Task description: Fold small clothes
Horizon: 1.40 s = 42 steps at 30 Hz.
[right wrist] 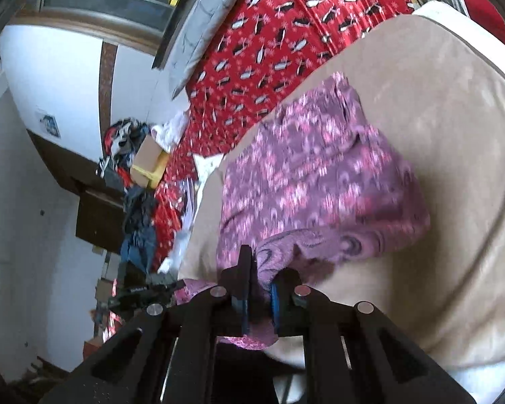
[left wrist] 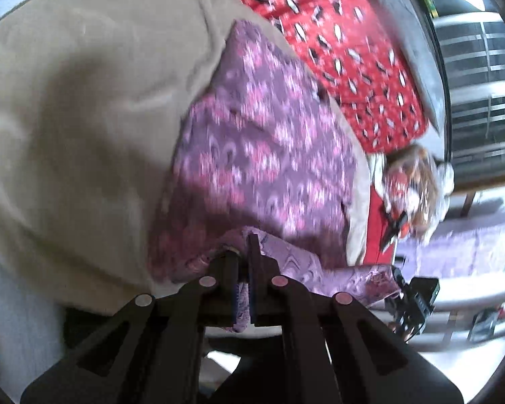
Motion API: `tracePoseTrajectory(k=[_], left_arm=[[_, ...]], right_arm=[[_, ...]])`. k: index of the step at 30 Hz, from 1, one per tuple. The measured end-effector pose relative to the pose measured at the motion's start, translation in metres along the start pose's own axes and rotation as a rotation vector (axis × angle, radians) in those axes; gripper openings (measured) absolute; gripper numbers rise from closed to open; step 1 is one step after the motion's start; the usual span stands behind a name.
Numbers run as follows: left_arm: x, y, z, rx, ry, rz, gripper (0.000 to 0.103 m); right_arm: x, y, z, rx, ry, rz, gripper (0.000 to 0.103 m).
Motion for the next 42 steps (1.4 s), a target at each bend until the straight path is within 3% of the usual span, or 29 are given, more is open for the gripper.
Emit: tracePoseTrajectory(k=[4, 9, 16, 20, 25, 29, 31, 32, 33, 35, 37, 39, 42], left_arm=[[-0.044, -0.001, -0.001, 0.012, -0.033, 0.048, 0.002], [-0.115, 0.026, -0.003, 0.003, -0.056, 0.114, 0.002], [-0.191, 0.081, -0.012, -0.034, -0.087, 0.108, 0.002], [-0.223, 0.090, -0.019, 0.008, -0.126, 0.135, 0.002], [-0.248, 0.087, -0.035, 0.114, -0.225, 0.122, 0.002], [-0.257, 0.083, -0.034, 0.150, -0.213, 0.099, 0.002], [-0.262, 0.083, -0.032, 0.165, -0.218, 0.094, 0.003], [-0.264, 0.084, -0.034, 0.177, -0.238, 0.105, 0.006], [-0.266, 0.083, -0.034, 0.162, -0.257, 0.124, 0.015], [-0.270, 0.079, -0.034, 0.113, -0.287, 0.151, 0.030], [-0.274, 0.071, -0.028, 0.106, -0.262, 0.174, 0.030], [-0.276, 0.060, -0.023, 0.038, -0.190, 0.191, 0.038], [-0.266, 0.054, -0.019, -0.051, -0.061, 0.169, 0.054]], right_arm=[[-0.039, 0.025, 0.004, 0.001, 0.042, 0.019, 0.009], [-0.091, 0.069, 0.019, 0.002, 0.110, 0.052, 0.009], [-0.148, 0.128, 0.059, 0.027, 0.253, 0.064, 0.009], [-0.176, 0.146, 0.073, -0.026, 0.327, 0.101, 0.014], [-0.199, 0.152, 0.096, -0.001, 0.417, 0.142, 0.015], [-0.200, 0.145, 0.095, -0.022, 0.377, 0.153, 0.015], [-0.199, 0.134, 0.093, -0.088, 0.388, 0.179, 0.015], [-0.199, 0.130, 0.093, -0.126, 0.402, 0.202, 0.017], [-0.197, 0.128, 0.092, -0.149, 0.417, 0.215, 0.026], [-0.195, 0.130, 0.085, -0.068, 0.398, 0.195, 0.039], [-0.194, 0.130, 0.078, -0.030, 0.346, 0.187, 0.039], [-0.193, 0.119, 0.076, 0.012, 0.314, 0.233, 0.040], [-0.193, 0.102, 0.085, -0.049, 0.347, 0.273, 0.041]])
Point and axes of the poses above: each gripper's, at about its wrist camera, not at the fingertips, and y roughly the way its jaws point, z to its right, x to its underside, the point moved 2 cm from there along y, roughly the way its jaws point, and after that the axes turned 10 degrees about y, right-handed, at the moved point
